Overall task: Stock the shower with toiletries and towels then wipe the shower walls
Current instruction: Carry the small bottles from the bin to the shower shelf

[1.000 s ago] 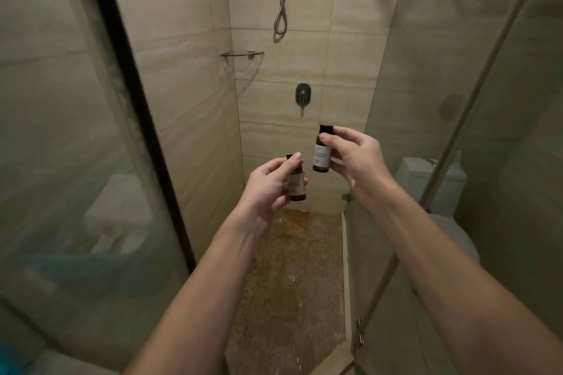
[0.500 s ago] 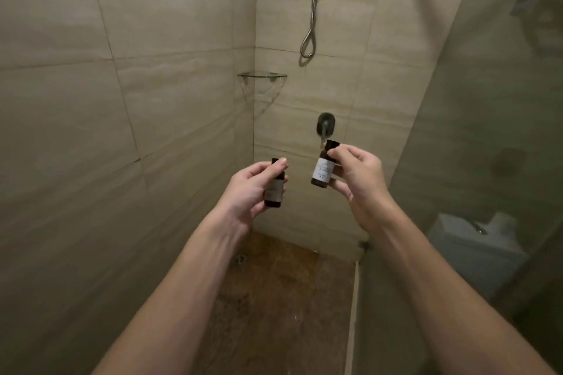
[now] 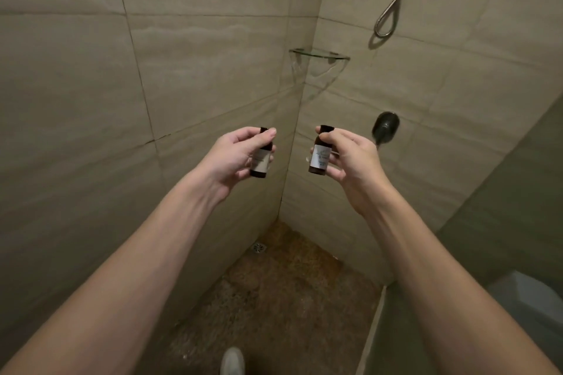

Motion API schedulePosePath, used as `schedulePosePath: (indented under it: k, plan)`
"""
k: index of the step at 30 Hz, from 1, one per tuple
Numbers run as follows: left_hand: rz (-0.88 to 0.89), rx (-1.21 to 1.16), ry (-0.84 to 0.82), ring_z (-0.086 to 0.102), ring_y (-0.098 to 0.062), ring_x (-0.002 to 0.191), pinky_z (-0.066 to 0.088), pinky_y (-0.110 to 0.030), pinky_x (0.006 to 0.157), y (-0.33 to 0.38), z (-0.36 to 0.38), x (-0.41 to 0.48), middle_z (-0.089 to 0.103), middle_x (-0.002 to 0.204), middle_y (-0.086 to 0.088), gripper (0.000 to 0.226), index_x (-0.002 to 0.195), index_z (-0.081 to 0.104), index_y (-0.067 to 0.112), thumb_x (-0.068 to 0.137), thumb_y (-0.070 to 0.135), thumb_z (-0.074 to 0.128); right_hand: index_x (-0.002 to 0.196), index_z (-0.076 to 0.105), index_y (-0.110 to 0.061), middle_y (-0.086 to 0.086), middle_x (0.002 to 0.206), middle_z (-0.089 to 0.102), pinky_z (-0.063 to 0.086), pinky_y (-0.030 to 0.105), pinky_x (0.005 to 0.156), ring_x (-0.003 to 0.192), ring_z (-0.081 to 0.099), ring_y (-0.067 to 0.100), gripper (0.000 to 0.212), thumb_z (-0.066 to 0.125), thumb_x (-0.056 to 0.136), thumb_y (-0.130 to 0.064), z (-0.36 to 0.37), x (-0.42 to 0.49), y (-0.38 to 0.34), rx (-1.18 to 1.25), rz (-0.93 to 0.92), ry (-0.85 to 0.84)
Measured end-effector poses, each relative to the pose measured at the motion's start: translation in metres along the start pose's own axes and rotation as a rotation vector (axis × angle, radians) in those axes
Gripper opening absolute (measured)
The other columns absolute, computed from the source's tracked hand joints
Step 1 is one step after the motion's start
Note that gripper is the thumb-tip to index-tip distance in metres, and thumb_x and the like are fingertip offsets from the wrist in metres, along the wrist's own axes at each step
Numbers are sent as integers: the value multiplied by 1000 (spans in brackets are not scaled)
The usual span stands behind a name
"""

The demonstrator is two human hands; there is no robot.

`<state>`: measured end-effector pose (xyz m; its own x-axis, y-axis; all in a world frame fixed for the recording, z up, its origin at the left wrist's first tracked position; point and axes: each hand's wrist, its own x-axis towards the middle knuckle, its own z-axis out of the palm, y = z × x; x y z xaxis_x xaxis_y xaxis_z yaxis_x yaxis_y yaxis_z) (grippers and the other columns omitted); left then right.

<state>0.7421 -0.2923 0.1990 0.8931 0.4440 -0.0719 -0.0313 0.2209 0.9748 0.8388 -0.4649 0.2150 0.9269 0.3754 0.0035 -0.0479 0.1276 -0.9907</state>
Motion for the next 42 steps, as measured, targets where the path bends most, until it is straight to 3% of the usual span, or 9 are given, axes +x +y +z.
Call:
schedulePosePath:
  k: [8, 12, 17, 22, 27, 36, 42]
  plan:
    - [47, 5, 20, 67, -15, 80, 47, -29, 78, 18, -16, 170, 72, 92, 2, 12, 93, 71, 25, 84, 29, 78, 103, 77, -10, 0, 84, 69, 61, 34, 80, 73, 65, 12, 17, 66, 90, -8, 18, 170, -5, -16, -22, -36]
    - [36, -15, 4, 67, -17, 81, 47, -27, 77, 30, -22, 246, 72, 92, 1, 13, 96, 72, 23, 84, 25, 78, 108, 76, -14, -5, 85, 74, 57, 27, 71, 72, 69, 7, 20, 67, 90, -12, 23, 238, -3, -61, -22, -4]
    - [-11, -99, -41, 69, -16, 87, 49, -30, 81, 41, -20, 310, 71, 97, 2, 15, 98, 69, 26, 86, 28, 77, 112, 75, -16, 0, 99, 74, 54, 27, 71, 85, 69, 13, 23, 68, 89, -15, 13, 291, -10, -102, -51, 52]
    - [52, -60, -29, 72, -14, 83, 50, -27, 73, 57, -17, 351, 74, 99, -1, 20, 102, 70, 24, 85, 29, 78, 110, 74, -14, 5, 102, 74, 55, 28, 76, 94, 71, 20, 21, 67, 89, -12, 14, 337, -28, -87, -87, 81]
    - [146, 66, -62, 75, -19, 90, 56, -30, 83, 79, -7, 389, 77, 106, -8, 33, 113, 71, 12, 84, 25, 79, 110, 74, -14, 2, 99, 74, 55, 25, 72, 89, 69, 16, 22, 67, 90, -12, 14, 383, -40, -56, -124, 92]
    - [198, 173, -85, 72, -28, 104, 56, -40, 97, 103, 36, 492, 77, 105, -7, 29, 110, 73, 14, 85, 28, 78, 94, 75, -19, -2, 88, 73, 57, 29, 81, 84, 69, 14, 12, 68, 89, -11, 3, 481, -43, -50, -171, 119]
    - [223, 169, -59, 68, -17, 87, 56, -28, 75, 106, 74, 582, 73, 114, -15, 29, 115, 69, 11, 92, 28, 71, 110, 74, -12, 2, 95, 71, 56, 27, 78, 83, 68, 12, 21, 70, 89, -11, -13, 565, -51, -103, -185, 66]
